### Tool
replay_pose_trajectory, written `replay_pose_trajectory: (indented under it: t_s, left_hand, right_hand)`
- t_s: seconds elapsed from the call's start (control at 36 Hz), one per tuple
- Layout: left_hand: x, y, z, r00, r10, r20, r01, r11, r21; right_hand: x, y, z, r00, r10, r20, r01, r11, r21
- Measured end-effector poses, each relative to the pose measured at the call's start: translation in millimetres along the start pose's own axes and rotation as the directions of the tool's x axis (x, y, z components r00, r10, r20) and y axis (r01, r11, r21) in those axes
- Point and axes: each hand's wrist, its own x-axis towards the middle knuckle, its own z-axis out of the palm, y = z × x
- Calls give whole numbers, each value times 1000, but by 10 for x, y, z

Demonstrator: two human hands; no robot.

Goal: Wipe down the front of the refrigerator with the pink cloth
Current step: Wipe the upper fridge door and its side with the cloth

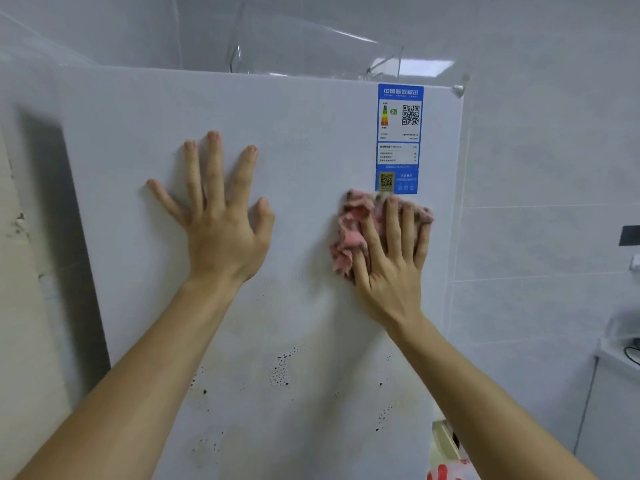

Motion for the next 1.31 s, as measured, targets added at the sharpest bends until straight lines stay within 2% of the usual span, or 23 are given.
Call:
replay_pose_trajectory:
  t_s: [0.19,0.39,0.47,0.64,0.81,0.92,1.08,1.19,1.31]
  left_hand:
    - [12,-12,-44,1000,-18,24,19,998,-55]
    - [2,-18,-44,999,-14,30,16,998,-56]
    - [1,-18,-51,999,-19,28,21,998,-61]
    - [8,-19,-50,999,-23,25,25,997,-69]
    - [-1,-47,-72,999,-17,50,21,996,-83]
    - [-15,-85,-133,995,1,97,5,998,-70]
    - [-58,-188,-192,993,61,99,-56,997,-47]
    - [-90,-316,-220,991,106,83,-105,994,-11]
    - [-125,-444,-242,990,125,58,-126,992,22]
  right_hand:
    - [580,-371,51,993,79,-92,-82,996,-25]
    - [-279,-465,91,999,-38,16,38,999,-7]
    - [-358,-476,114,999,-24,26,24,1000,2]
    - [259,-517,80,997,-63,-46,64,998,20]
    - [846,-841,126,991,60,-117,-57,998,31]
    - [516,-953,158,996,16,-88,-14,1000,25]
    - [-268,-1012,157,992,-114,51,111,992,60]
    - [-189,-1011,143,992,-113,59,110,993,51]
    - [180,-1090,148,997,-74,7,73,996,47]
